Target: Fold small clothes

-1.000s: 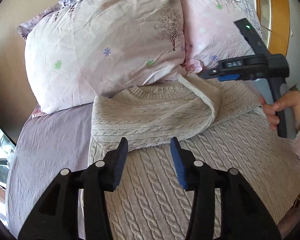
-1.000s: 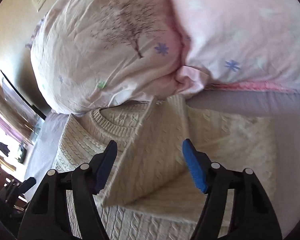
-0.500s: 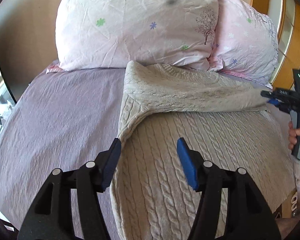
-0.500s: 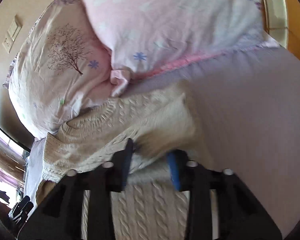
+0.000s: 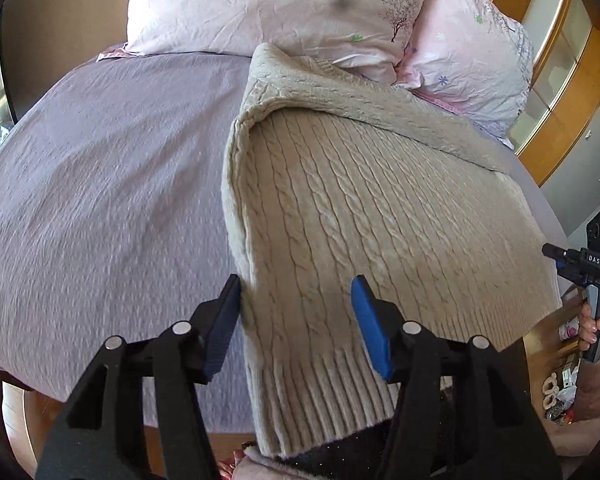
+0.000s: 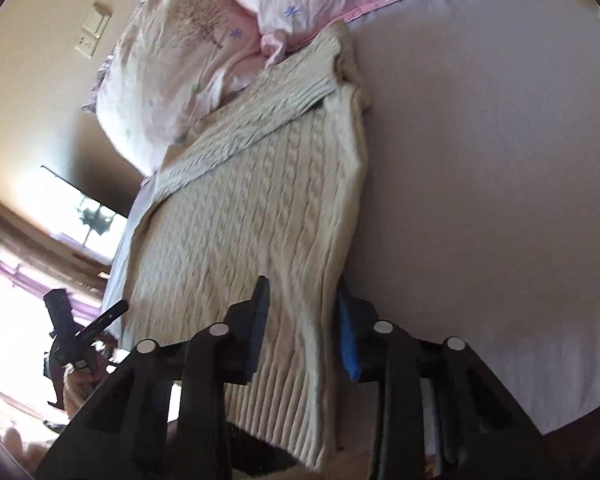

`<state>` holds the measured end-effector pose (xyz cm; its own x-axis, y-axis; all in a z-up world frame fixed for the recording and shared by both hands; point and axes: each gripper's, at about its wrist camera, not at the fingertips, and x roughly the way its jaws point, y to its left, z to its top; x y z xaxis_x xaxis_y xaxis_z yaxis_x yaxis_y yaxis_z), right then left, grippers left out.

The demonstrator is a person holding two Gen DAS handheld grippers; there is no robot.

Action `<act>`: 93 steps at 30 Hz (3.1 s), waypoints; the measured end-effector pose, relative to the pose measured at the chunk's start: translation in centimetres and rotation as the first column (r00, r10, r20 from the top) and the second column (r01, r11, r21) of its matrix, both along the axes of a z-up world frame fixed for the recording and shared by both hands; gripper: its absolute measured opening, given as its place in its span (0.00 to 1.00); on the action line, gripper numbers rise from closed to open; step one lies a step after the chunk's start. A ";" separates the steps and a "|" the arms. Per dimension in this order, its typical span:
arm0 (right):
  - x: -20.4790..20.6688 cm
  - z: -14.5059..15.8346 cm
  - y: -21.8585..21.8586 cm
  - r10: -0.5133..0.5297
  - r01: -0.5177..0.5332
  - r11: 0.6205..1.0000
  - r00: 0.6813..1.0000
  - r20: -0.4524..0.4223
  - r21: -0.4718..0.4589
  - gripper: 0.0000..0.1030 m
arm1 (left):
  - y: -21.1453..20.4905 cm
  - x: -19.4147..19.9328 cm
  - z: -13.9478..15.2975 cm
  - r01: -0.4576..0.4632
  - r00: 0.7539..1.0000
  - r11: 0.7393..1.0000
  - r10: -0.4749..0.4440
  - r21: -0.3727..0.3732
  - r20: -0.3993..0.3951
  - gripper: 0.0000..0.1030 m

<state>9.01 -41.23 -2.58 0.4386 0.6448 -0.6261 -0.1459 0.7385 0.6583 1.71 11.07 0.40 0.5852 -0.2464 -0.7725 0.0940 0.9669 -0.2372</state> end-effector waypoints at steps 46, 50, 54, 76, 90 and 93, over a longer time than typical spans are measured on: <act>21.0 6.6 8.5 -0.067 0.063 0.998 0.970 0.232 0.025 0.91 | 2.3 27.2 0.9 -0.096 0.988 0.983 0.074 -0.158 -0.138 0.62; 20.4 6.2 9.7 -0.013 0.020 0.999 0.974 0.228 -0.028 0.91 | 1.2 27.3 0.7 -0.097 0.990 0.978 0.075 -0.184 -0.124 0.60; 19.8 5.8 9.1 -0.043 0.039 0.999 0.969 0.242 0.023 0.91 | 0.9 28.7 0.3 -0.122 0.985 0.953 0.083 -0.276 -0.148 0.28; 18.5 6.7 -6.2 -0.407 0.381 0.913 0.882 0.238 0.149 0.91 | -35.6 32.8 8.5 0.324 0.936 0.853 -0.351 -0.410 0.011 0.17; 22.0 4.6 3.9 -0.042 0.059 0.991 0.990 0.132 -0.121 0.68 | -20.2 27.0 8.0 0.157 0.988 0.979 -0.156 -0.128 0.011 0.46; 22.1 4.3 4.3 -0.042 0.056 0.992 0.992 0.121 -0.111 0.69 | -18.7 26.5 7.4 0.151 0.988 0.979 -0.151 -0.138 0.006 0.47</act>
